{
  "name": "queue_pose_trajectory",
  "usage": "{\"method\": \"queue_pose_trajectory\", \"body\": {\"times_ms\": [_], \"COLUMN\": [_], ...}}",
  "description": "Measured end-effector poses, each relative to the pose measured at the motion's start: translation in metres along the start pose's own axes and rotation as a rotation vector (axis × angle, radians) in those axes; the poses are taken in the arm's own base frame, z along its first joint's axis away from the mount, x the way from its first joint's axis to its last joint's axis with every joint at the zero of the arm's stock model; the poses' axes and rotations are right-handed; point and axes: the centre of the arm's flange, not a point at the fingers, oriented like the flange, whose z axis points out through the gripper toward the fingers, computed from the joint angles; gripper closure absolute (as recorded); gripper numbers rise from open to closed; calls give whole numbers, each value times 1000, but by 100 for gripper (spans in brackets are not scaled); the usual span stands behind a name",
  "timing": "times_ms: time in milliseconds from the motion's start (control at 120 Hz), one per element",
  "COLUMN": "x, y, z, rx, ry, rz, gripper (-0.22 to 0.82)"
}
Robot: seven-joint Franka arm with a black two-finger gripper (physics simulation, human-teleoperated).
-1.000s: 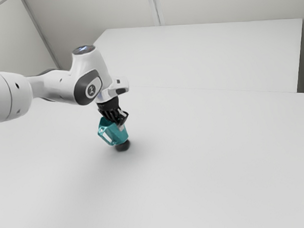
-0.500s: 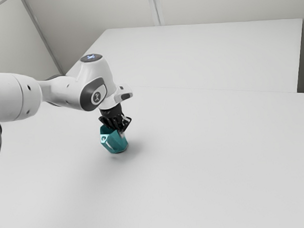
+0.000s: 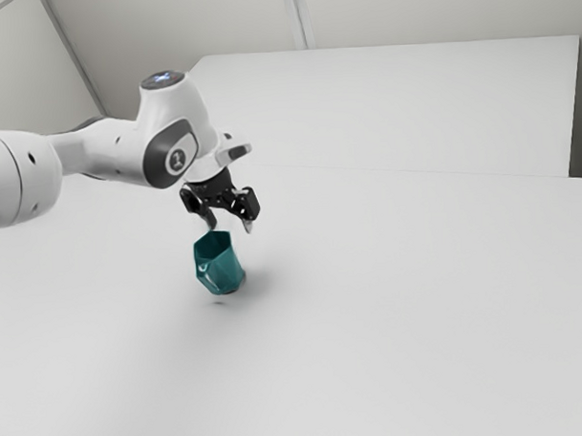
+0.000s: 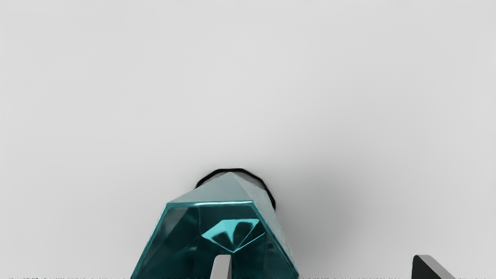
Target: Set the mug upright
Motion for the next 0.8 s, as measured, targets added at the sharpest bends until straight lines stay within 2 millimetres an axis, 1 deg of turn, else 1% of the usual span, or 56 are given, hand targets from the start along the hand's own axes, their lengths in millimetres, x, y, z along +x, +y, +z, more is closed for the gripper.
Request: {"method": "queue_pose_trajectory", "body": {"times_ms": [117,208,342,442,500,558,642,800], "x": [16,28,49,51,48,44,40,37], "y": [5,2,-11,-15,-15,-12,-10,-15], "z": [-50,-91,-135,-164,-174,-178,-178,-175], "rx": [-6,-8,-10,-6,-2,1,0,-1], "ry": [25,41,56,54,40,21,-7,-41], "rz": [0,2,7,21,35,50,65,76], "gripper": [6,4,2,1,1,1,1,0]}}
